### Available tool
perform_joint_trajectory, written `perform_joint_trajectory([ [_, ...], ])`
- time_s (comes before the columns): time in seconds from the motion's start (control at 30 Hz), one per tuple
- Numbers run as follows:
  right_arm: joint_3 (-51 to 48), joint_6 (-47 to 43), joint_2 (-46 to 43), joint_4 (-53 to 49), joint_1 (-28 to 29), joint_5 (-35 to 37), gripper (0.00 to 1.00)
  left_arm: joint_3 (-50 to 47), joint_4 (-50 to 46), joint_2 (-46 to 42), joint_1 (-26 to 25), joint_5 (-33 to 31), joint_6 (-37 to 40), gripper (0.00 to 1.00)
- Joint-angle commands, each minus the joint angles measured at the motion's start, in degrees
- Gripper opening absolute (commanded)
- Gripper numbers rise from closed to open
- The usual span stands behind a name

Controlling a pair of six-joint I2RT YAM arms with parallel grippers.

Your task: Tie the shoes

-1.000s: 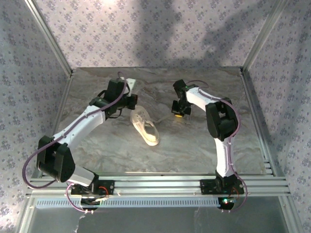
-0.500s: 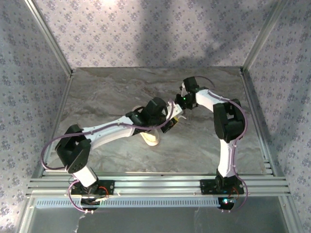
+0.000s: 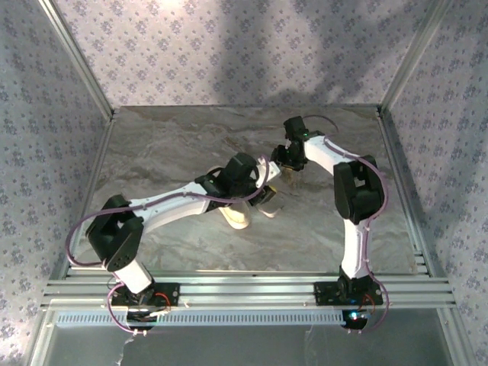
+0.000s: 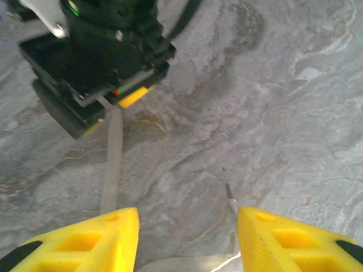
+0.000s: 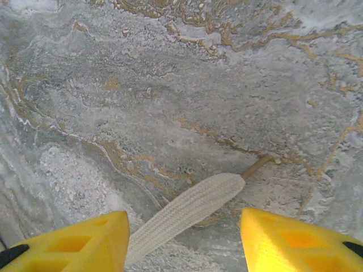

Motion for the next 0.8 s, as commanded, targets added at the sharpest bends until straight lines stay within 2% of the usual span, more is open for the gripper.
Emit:
perform_joint_trajectory([
  [0.0,4.02,2.21,4.19,-7.0,1.04,4.99,0.55,-0.82,2.52,-4.02,0.49,-0.19,-1.23,0.49],
  [0.13,8.43,3.14,7.93,-12.87,2.41,8.74,0.55,-2.46,2.81,-6.16,0.87,-1.87,-1.6,0.49],
  [0.23,9.36,3.09,9.83,-14.33,2.88,8.92,0.53,-4.18,3.22,-8.32,1.42,-3.46,-1.77,0.5],
  [0.3,9.42,2.23,10.67,-13.89,2.9,8.69,0.44,-5.36,3.49,-9.82,1.95,-4.39,-1.85,0.5],
  [0.4,9.37,0.11,11.14,-12.73,2.9,8.63,0.21,-7.2,3.62,-12.34,2.71,-5.06,-2.12,0.5],
  [0.47,9.27,-1.71,10.81,-11.98,2.91,8.87,0.13,-8.51,3.38,-13.87,3.26,-5.73,-2.29,0.5],
  [0.67,8.25,-6.9,6.67,-8.85,2.73,8.95,0.0,-13.15,2.74,-19.17,5.43,-8.19,-3.5,0.5],
  [0.77,6.57,-10.26,2.48,-5.37,3.02,7.41,0.0,-15.22,2.39,-21.36,6.83,-9.49,-5.2,0.5],
])
